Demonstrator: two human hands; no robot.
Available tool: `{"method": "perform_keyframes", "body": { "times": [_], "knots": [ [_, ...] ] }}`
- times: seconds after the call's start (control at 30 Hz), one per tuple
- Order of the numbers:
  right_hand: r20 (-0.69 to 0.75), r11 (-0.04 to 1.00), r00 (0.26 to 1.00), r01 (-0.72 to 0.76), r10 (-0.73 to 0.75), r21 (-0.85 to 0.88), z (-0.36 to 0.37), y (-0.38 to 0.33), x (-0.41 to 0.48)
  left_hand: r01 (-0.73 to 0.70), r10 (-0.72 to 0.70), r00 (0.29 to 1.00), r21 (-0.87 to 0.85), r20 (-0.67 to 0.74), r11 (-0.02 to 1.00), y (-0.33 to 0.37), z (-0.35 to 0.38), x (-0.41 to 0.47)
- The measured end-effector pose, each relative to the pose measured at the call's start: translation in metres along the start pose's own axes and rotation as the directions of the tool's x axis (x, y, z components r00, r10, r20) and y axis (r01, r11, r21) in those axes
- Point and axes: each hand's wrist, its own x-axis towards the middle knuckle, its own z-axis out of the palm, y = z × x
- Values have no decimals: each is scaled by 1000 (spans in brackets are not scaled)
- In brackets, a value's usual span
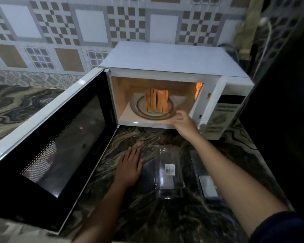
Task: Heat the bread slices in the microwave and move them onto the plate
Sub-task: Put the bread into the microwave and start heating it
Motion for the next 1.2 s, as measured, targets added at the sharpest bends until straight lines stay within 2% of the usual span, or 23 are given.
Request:
{"method": "perform_keyframes", "body": {
  "times": [0.1, 0.27, 0.33, 0.43, 0.5, 0.63, 0.77, 0.83, 0.93, 1.03, 1.2],
  "knots": [
    [5, 1000, 1000, 9, -9, -22, -10, 17, -40, 60, -59, 998, -20, 13, 998, 12, 0, -33],
    [16, 997, 1000, 13, -12, -81, -15, 43, -95, 156, -169, 985, -256, -29, 954, 33, -7, -71],
    [30, 994, 999, 18, -15, -106, -14, 48, -111, 189, -220, 975, -393, -37, 900, 42, -12, -75],
    [95, 981, 994, -31, 50, -191, -7, 54, -116, 288, -321, 946, -587, 51, 757, 52, -16, -71],
    [137, 965, 983, -88, 124, -245, -3, 58, -116, 320, -340, 933, -695, 115, 644, 57, -16, -65],
    [127, 950, 968, -181, 218, -254, 5, 68, -120, 401, -359, 894, -835, 267, 377, 76, -18, -65],
    [141, 924, 927, -311, 346, -222, 18, 95, -152, 448, -387, 858, -862, 339, 236, 88, 0, -95],
    [148, 920, 912, -363, 383, -147, 22, 104, -154, 444, -404, 844, -881, 352, 160, 89, 2, -97],
    [145, 923, 912, -383, 385, -38, 26, 124, -134, 444, -435, 827, -888, 356, 117, 91, -1, -94],
    [111, 920, 914, -393, 391, -7, 26, 122, -137, 426, -438, 826, -902, 355, 72, 94, -2, -98],
    [69, 915, 916, -399, 395, 60, 27, 109, -145, 414, -437, 829, -908, 348, 63, 95, -3, -95]
  ]
}}
